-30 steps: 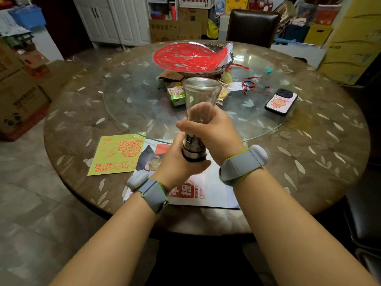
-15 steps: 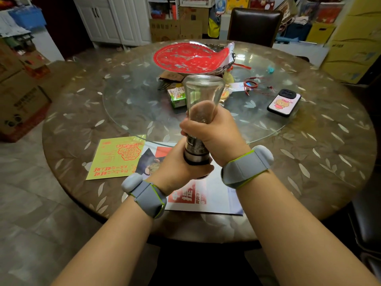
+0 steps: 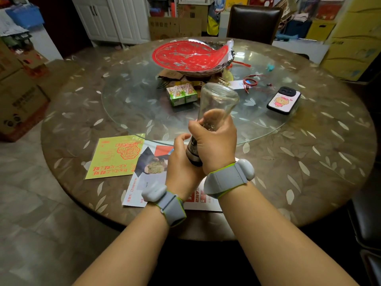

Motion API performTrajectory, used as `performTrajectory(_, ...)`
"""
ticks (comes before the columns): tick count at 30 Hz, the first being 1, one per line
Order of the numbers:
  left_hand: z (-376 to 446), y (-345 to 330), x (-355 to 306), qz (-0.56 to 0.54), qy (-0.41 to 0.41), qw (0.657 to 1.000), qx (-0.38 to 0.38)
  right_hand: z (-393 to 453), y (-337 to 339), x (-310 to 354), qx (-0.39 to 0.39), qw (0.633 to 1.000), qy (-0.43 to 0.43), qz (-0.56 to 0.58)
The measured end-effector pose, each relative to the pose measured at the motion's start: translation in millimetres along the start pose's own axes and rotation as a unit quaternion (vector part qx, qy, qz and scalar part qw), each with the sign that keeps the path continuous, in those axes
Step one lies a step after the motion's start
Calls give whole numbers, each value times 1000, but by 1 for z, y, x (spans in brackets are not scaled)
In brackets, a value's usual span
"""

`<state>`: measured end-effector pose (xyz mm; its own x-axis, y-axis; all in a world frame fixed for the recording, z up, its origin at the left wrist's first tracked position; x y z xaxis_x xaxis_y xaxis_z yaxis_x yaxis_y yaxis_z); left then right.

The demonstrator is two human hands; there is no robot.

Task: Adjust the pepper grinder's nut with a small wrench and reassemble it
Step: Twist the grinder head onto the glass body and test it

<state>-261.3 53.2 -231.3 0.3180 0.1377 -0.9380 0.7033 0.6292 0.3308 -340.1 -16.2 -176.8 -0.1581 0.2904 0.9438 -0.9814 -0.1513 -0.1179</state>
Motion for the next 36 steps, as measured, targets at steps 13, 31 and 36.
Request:
performTrajectory(13,-7,-8,-3,-96,16,928,358,-3,-31,13,430,863,-117,236)
performTrajectory(31,5,1,7,-28,21,983,182,5,-20,-5,235,965,-76,86)
performTrajectory(36,9,0,9,-15,10,995,103,6,-11,-7,104,994,-24,4)
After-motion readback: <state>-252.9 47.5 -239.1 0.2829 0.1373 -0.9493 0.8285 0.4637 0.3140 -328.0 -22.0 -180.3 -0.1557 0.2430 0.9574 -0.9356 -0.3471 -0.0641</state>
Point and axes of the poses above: each hand's wrist, its own z-axis towards the middle knuckle, its own y-axis out of the back of the hand, x = y × z, the point moved 7 cm from there along z, towards the middle knuckle, and after that the axes turned 6 degrees about y, right-handed, at the moved point
